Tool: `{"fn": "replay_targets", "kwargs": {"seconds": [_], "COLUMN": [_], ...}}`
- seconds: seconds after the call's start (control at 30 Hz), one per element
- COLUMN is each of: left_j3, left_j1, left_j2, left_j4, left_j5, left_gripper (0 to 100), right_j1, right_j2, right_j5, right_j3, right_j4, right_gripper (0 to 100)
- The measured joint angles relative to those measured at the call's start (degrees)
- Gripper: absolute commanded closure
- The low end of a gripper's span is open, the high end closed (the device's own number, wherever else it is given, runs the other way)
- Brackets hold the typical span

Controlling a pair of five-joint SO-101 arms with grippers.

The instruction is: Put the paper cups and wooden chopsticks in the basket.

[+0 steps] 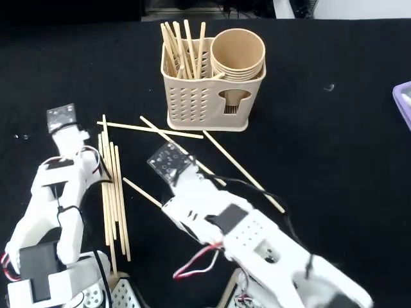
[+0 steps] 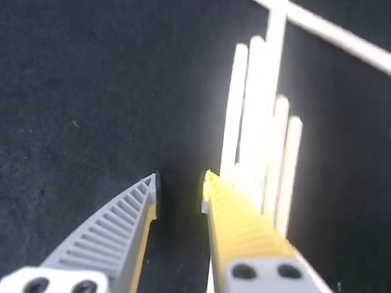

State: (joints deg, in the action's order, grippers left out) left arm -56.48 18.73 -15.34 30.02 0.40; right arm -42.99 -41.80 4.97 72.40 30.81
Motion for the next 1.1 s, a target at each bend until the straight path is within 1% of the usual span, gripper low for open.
{"fn": "replay_targets", "kwargs": {"seconds": [0.1, 0.23, 0.4, 0.53, 0.6, 0.8, 0.93, 1.1], "left_j3": [3.43, 9.14, 14.68, 16.79, 18.11, 25.32, 26.55, 26.64], "left_j1": [-1.41, -1.49, 0.70, 2.02, 2.02, 2.02, -0.88, -4.57], "left_j2": [1.05, 4.48, 9.85, 10.64, 10.64, 10.64, 10.64, 11.43], "left_j4": [7.21, 15.38, 18.37, 19.78, 22.51, 34.46, 38.51, 38.86], "left_j5": [-1.85, -2.20, -2.37, -2.37, -2.37, -2.37, -2.90, -7.47], "left_gripper": [76, 77, 77, 77, 77, 77, 77, 77], "right_j1": [0.00, 0.00, 0.00, 0.00, 0.00, 0.00, 0.00, 0.00], "right_j2": [8.44, 15.82, 18.29, 18.37, 18.37, 18.37, 18.37, 18.37], "right_j5": [0.00, 0.00, 0.00, 0.00, 0.00, 0.00, 0.00, 0.00], "right_j3": [0.00, -3.43, -6.24, -6.59, -6.59, -6.59, -6.59, -6.59], "right_j4": [-4.84, -6.42, -5.80, -5.71, -5.71, -5.71, -5.71, -5.71], "right_gripper": [83.4, 83.2, 83.2, 83.2, 83.2, 83.2, 83.2, 83.2]}}
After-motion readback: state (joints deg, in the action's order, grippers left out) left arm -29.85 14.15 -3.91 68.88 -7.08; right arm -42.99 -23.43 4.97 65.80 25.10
